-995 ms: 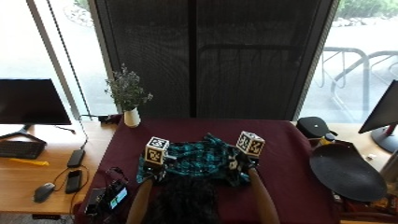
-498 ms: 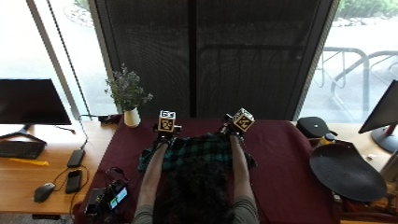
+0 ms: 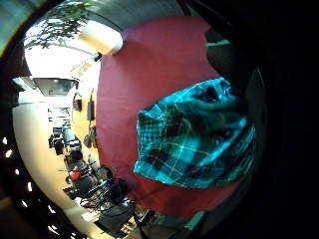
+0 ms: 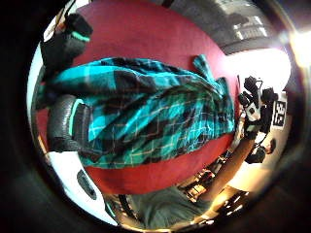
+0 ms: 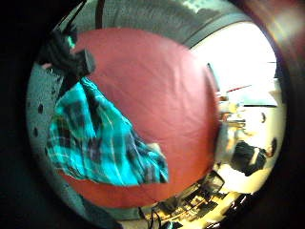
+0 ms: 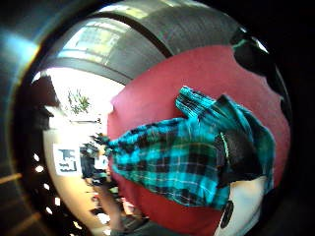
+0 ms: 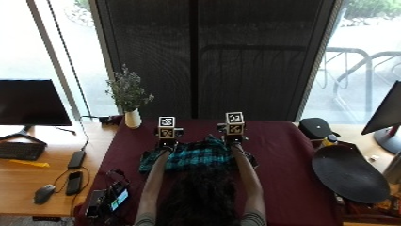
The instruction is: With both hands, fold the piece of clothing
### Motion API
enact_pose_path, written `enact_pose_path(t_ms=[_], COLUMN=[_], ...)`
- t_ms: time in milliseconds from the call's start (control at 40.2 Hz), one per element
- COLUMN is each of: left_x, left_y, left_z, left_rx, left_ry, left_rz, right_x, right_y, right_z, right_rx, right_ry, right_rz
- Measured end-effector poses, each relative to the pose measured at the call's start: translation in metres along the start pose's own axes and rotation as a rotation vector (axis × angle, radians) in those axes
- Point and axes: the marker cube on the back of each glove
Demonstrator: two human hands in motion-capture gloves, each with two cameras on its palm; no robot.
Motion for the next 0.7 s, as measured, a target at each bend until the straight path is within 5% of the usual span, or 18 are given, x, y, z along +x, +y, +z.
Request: enact_pose_path(t_ms=[149, 299, 423, 622, 697], left_x=[0.002, 0.002, -0.013, 0.025, 0.030], left_y=[0.021, 0.038, 0.049, 0.064, 0.065], left_z=[-0.015, 0.004, 0.041, 0.099, 0.114], left_rx=[0.300, 0.462, 0.298, -0.082, -0.141], left_ry=[-0.010, -0.061, -0.214, 0.006, 0.041], left_rz=[0.040, 0.082, 0.048, 0.089, 0.114], right_x=[0.010, 0.062, 0.097, 0.090, 0.081], right_y=[0.055, 0.134, 0.189, 0.194, 0.178], right_z=[-0.004, 0.031, 0.041, 0.070, 0.075], right_rx=[0.159, 0.019, -0.188, -0.418, -0.343], right_ry=[0.129, 0.010, -0.073, -0.345, -0.491], right_rz=[-0.027, 0.308, 0.578, 0.681, 0.688])
